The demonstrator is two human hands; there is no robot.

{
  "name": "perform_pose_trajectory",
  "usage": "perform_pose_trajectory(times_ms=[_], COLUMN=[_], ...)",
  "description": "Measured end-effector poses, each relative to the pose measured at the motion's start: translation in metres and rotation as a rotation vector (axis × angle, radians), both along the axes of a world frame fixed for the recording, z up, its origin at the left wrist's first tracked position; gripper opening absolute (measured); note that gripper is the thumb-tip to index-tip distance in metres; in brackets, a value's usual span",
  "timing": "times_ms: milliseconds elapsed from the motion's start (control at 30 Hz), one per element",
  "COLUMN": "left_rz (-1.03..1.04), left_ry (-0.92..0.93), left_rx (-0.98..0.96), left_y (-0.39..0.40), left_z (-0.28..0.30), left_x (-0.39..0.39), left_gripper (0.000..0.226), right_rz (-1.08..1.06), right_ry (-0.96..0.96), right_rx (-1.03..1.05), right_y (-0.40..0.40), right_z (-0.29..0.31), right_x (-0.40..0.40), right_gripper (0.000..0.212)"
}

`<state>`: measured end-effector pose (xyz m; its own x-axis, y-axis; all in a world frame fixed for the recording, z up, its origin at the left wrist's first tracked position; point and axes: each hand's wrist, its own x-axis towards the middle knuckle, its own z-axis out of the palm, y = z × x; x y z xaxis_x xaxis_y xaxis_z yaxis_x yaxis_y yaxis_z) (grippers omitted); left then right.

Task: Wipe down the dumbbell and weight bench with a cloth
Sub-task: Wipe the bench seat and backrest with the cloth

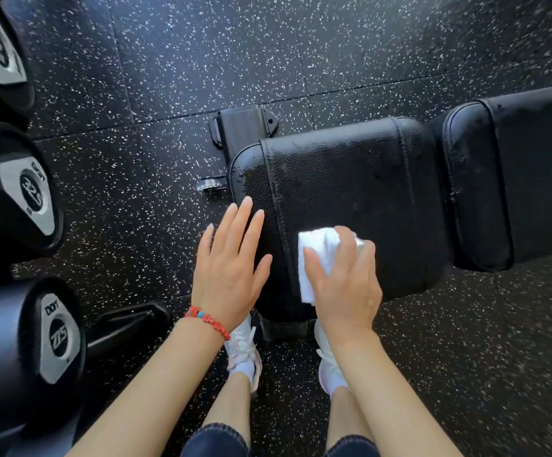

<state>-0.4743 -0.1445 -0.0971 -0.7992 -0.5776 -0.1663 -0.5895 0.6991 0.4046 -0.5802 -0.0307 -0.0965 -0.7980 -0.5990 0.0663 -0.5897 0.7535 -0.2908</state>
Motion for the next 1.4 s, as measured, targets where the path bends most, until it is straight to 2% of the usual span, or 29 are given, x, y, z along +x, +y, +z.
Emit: perform_pose_trajectory(times_ms=[233, 433, 500, 633, 733, 833, 933, 1000, 1067, 1167, 1300, 1400], left_rz=[0.045, 0.092, 0.08, 0.083, 0.1, 0.096, 0.094, 0.092, 0.092, 0.092, 0.066, 0.033], left_ry=[0.003, 0.011, 0.027, 0.026, 0.041, 0.055, 0.052, 0.054, 0.052, 0.05, 0.02, -0.013], left_rx=[-0.014, -0.095, -0.111, -0.114, -0.129, -0.137, -0.139, -0.142, -0.147, -0.144, -0.139, -0.137], left_y=[0.007, 0.012, 0.011, 0.011, 0.013, 0.012, 0.012, 0.012, 0.012, 0.013, 0.011, 0.009], left_z=[0.001, 0.002, -0.001, -0.012, -0.018, -0.02, -0.019, -0.017, -0.017, -0.017, -0.011, -0.008], left_x=[-0.007, -0.023, -0.033, -0.046, -0.045, -0.044, -0.045, -0.046, -0.046, -0.046, -0.045, -0.044], left_gripper=[0.054, 0.055, 0.055, 0.056, 0.057, 0.057, 0.057, 0.057, 0.057, 0.057, 0.056, 0.057], right_rz=[0.053, 0.192, 0.087, -0.137, -0.103, 0.129, 0.246, 0.2, 0.047, -0.07, 0.17, 0.25], right_ry=[0.106, 0.188, 0.172, 0.01, 0.046, 0.145, 0.198, 0.243, 0.199, 0.152, 0.167, 0.194], right_rx=[-0.071, -0.06, -0.04, -0.021, -0.028, -0.01, -0.03, -0.008, -0.014, -0.044, -0.029, -0.033], right_y=[-0.092, -0.078, -0.067, -0.044, -0.052, -0.056, -0.045, -0.027, -0.012, -0.001, 0.018, 0.027], right_z=[-0.004, -0.004, -0.003, -0.004, -0.003, -0.004, -0.006, -0.009, -0.008, -0.009, -0.01, -0.01], right_x=[-0.054, -0.082, -0.112, -0.16, -0.134, -0.091, -0.092, -0.111, -0.13, -0.116, -0.041, -0.033], right_gripper=[0.044, 0.044, 0.047, 0.054, 0.05, 0.042, 0.04, 0.041, 0.043, 0.044, 0.04, 0.04])
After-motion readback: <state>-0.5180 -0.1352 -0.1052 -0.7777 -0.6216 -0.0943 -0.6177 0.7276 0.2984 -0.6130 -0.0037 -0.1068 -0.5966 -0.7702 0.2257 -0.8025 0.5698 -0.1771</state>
